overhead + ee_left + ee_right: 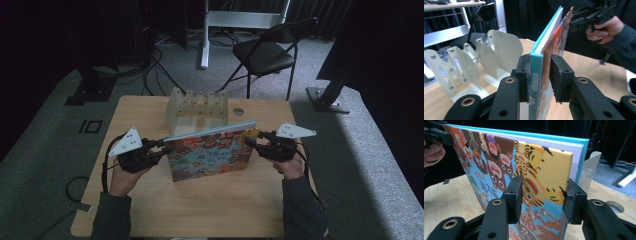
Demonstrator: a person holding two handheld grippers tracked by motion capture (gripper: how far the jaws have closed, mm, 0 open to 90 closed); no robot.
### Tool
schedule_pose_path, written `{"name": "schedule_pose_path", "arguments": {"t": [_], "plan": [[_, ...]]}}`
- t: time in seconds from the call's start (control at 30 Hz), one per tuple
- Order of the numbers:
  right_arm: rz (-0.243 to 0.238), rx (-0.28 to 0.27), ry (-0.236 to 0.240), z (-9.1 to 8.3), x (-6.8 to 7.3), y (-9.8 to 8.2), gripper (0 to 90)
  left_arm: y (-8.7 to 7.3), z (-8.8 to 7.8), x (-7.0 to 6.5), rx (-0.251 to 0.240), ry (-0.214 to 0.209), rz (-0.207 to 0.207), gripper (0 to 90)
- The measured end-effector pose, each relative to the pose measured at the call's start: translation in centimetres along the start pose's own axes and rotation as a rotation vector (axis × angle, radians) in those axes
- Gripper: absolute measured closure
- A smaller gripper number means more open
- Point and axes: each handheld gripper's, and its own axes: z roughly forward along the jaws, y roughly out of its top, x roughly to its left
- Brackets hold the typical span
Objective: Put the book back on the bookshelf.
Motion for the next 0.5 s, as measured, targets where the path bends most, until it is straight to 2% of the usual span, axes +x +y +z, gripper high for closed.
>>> {"name": "schedule_pose_path", "arguments": {"t": [0.3, 0.5], "plan": [[0.024, -0.018, 0.006, -0.53, -0.44, -0.51, 53.0, -0.66, 0.18, 0.10, -0.017, -0.028, -0.037, 63.3], [0.035, -0.013, 0.006, -0.59, -0.70, -0.96, 52.0, -1.00, 0.49, 0.04, -0.024, -0.020, -0.050, 63.6]]}}
